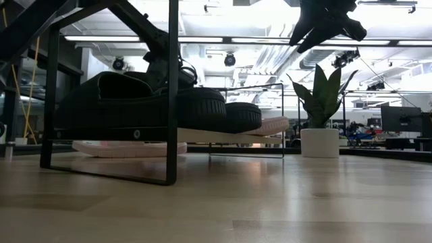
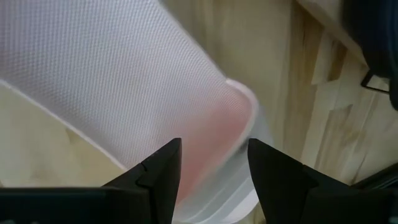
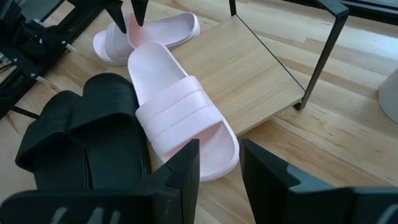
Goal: Pick and place slides into the shelf
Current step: Put the pink slipper on the shelf
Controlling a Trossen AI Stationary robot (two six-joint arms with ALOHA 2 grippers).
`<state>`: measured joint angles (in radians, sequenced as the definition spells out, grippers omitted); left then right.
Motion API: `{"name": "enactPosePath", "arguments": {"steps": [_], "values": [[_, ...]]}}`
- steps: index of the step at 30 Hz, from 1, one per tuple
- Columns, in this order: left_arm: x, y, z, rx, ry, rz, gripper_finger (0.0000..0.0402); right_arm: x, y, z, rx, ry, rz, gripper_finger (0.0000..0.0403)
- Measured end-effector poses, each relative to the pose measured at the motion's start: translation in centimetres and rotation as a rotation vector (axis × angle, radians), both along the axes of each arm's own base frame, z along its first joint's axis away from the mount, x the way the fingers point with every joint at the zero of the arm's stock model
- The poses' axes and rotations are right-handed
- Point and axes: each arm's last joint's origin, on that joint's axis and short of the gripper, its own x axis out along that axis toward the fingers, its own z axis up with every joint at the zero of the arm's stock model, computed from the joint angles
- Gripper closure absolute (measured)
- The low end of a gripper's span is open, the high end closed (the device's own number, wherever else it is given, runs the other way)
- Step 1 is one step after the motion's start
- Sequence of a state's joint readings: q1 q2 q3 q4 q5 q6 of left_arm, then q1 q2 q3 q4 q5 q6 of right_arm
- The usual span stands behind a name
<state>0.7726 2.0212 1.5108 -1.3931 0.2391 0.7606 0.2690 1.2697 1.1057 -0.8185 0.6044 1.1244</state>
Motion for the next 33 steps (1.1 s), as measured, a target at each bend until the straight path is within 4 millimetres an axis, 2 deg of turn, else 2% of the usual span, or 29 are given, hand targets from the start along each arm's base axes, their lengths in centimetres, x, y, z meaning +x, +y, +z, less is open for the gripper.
{"name": "enactPosePath", "arguments": {"steps": [17,33], "values": [[-0.44,0.26,-0.31,-0.083,-0.035,0.013,0.0229,0.16,0.04,-0.39,-0.004,0.004,0.004,0.0298],[-0.64,0.19,-0.27,-0.076,0.0,-0.005,0.0229,0.82,0.28,-0.24,0.022,-0.046,0.023,0.0298]]}}
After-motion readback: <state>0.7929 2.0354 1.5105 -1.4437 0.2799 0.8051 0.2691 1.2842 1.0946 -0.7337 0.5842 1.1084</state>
